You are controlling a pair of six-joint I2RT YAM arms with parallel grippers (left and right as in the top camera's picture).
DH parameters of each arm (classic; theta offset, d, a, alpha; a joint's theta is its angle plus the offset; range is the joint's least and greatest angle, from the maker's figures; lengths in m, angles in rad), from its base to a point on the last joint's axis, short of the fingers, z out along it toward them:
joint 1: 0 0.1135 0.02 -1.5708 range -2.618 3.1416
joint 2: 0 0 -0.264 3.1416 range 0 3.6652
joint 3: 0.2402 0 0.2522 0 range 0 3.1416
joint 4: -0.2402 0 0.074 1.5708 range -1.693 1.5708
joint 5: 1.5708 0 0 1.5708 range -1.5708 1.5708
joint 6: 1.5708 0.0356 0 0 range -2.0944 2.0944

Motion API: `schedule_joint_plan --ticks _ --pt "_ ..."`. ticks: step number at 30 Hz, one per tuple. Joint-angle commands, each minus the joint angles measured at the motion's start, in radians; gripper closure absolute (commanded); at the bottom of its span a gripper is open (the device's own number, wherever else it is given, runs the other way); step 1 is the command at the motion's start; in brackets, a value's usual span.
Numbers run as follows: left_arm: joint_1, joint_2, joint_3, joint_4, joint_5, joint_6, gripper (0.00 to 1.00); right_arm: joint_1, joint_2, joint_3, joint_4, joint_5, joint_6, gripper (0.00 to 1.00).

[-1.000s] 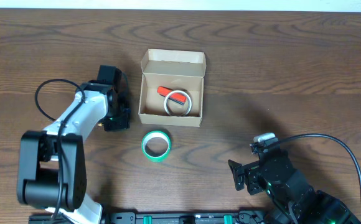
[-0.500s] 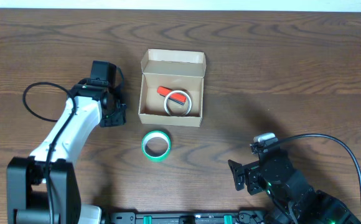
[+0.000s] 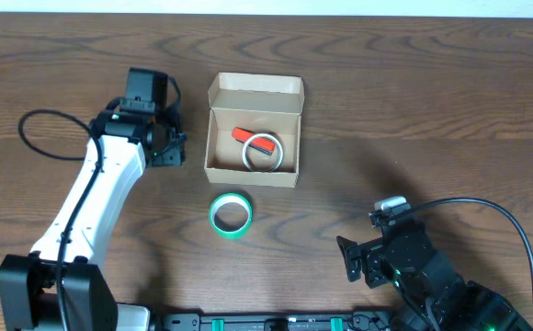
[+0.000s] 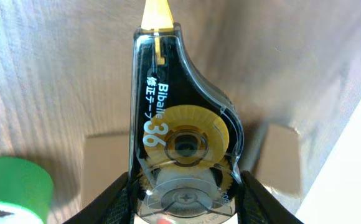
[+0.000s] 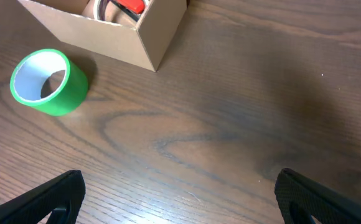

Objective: Pack container
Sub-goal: 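Carry the dispenser over the box with the left gripper and release it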

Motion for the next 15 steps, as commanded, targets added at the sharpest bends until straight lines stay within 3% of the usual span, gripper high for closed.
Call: schedule_joint_plan --ticks 1,15 --pt "-0.031 -0.021 0.072 -0.030 -0.050 0.048 0.57 0.006 -0.005 0.000 -0.001 0.006 0.008 0.01" --pt "-0.226 0.052 0.217 -0.089 -0.080 0.115 0.57 0.006 -0.005 0.000 -0.001 0.006 0.008 0.01"
